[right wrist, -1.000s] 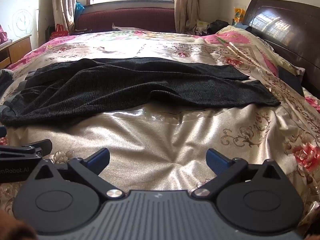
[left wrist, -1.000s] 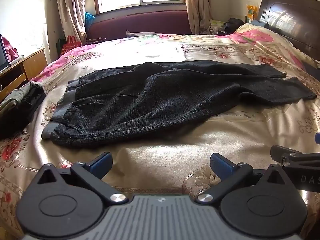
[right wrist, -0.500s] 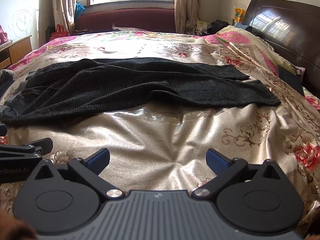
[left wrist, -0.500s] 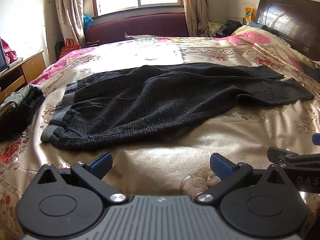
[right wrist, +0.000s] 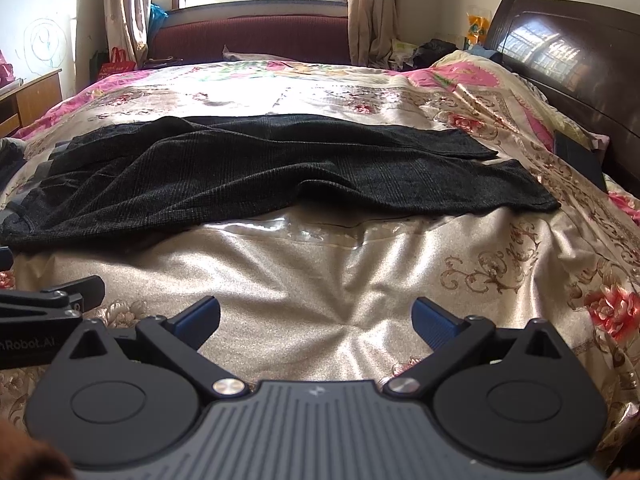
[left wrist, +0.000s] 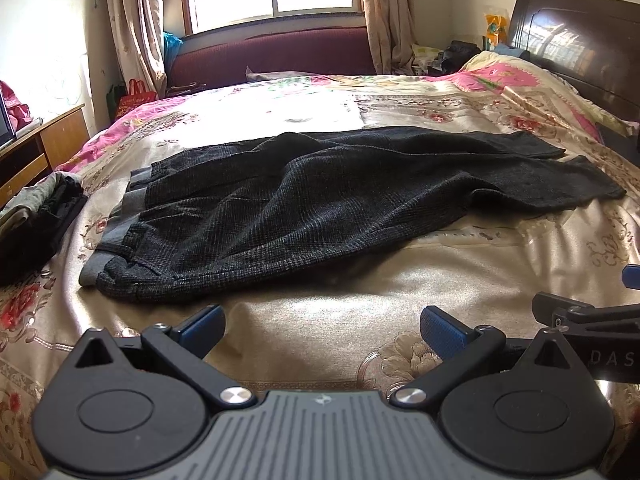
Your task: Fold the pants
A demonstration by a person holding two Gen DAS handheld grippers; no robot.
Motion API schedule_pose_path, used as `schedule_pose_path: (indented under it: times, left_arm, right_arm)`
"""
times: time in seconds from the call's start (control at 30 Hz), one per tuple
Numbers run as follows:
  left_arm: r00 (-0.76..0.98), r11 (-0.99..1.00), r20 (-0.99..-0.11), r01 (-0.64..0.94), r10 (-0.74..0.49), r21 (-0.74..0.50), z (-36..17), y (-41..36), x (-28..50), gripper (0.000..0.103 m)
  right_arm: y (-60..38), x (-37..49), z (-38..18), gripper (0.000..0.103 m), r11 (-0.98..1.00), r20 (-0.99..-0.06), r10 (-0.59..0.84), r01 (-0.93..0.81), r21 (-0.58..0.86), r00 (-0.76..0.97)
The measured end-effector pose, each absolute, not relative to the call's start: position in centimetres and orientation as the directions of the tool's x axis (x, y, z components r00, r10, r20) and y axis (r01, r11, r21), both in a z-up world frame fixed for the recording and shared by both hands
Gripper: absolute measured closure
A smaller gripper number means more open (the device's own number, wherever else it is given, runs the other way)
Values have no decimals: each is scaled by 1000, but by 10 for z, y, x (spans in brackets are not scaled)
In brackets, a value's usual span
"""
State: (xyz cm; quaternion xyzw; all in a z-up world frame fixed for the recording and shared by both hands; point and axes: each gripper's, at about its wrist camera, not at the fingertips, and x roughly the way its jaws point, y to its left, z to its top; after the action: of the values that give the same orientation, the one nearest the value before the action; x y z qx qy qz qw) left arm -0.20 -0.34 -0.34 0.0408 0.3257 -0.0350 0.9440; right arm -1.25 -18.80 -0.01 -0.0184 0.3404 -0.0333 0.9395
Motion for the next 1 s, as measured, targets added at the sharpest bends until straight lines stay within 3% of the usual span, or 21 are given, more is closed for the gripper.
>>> schedule_pose_path:
  times: [1.0]
  left_arm:
    - [787,1000,-618,14,0,18,-7,28,8,0]
  right_arm:
    - [-157,8,3,2,995,-631,-22,-44,-89,776]
